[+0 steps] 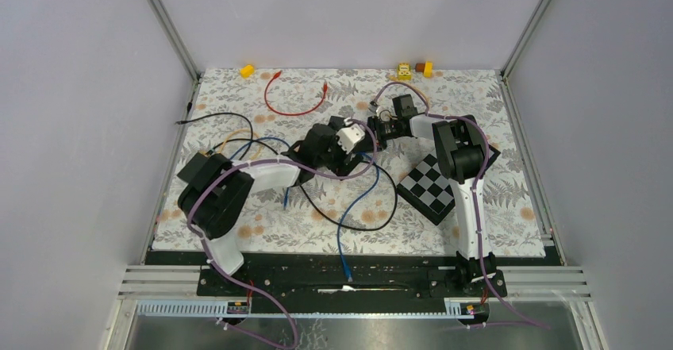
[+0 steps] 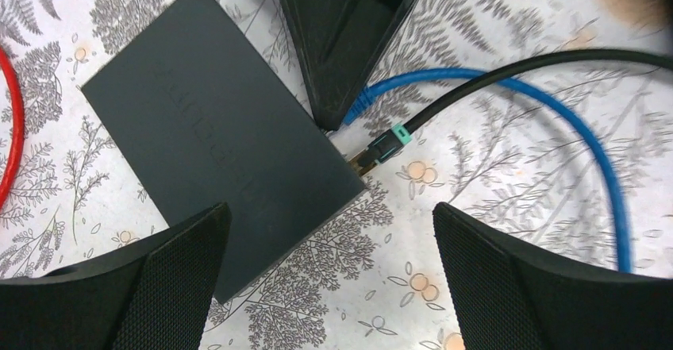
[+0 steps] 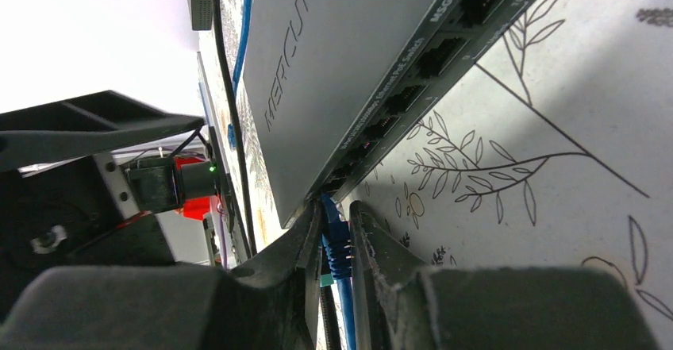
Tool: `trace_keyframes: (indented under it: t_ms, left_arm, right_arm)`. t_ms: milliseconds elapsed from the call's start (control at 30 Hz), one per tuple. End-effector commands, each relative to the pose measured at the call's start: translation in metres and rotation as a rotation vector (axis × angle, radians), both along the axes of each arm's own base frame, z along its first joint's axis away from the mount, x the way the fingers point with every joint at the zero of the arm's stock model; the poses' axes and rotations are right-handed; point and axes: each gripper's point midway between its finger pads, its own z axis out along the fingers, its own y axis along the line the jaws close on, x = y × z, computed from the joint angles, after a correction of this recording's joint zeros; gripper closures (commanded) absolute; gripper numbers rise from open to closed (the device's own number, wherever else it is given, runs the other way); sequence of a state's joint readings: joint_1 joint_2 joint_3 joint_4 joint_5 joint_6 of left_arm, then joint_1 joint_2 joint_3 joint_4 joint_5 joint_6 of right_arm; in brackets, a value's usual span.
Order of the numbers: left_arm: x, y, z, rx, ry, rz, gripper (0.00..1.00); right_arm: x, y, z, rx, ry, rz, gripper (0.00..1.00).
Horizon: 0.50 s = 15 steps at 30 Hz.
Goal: Pull the plug from the switch port
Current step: Pull the connector from the switch port.
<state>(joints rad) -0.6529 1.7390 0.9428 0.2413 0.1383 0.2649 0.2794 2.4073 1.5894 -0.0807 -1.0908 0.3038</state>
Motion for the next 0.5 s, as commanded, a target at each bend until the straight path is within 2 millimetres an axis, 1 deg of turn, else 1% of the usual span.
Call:
trace_keyframes:
  t_ms: [0, 100, 167, 267, 467]
  left_arm:
    - [0.026, 0.0, -0.001, 0.073, -0.096, 0.045, 0.01]
    - [0.028, -0.002, -0.013, 0.11, -0.097, 0.042, 0.02]
    - [0.031, 0.002, -0.019, 0.137, -0.101, 0.068, 0.03]
    - [0.032, 0.003, -0.025, 0.14, -0.097, 0.085, 0.04]
    - [0.033, 0.003, -0.03, 0.137, -0.093, 0.111, 0.05]
  right_arm:
    - [-0.003, -0.008, -0.048, -0.116, 0.014, -0.034, 0.98]
    - [-0.004, -0.007, -0.047, -0.11, 0.017, -0.033, 0.98]
    - [-0.003, -0.007, -0.046, -0.11, 0.015, -0.035, 0.98]
    - [-0.004, -0.009, -0.045, -0.109, 0.014, -0.036, 0.98]
    - [-0.008, -0.009, -0.048, -0.111, 0.03, -0.036, 0.99]
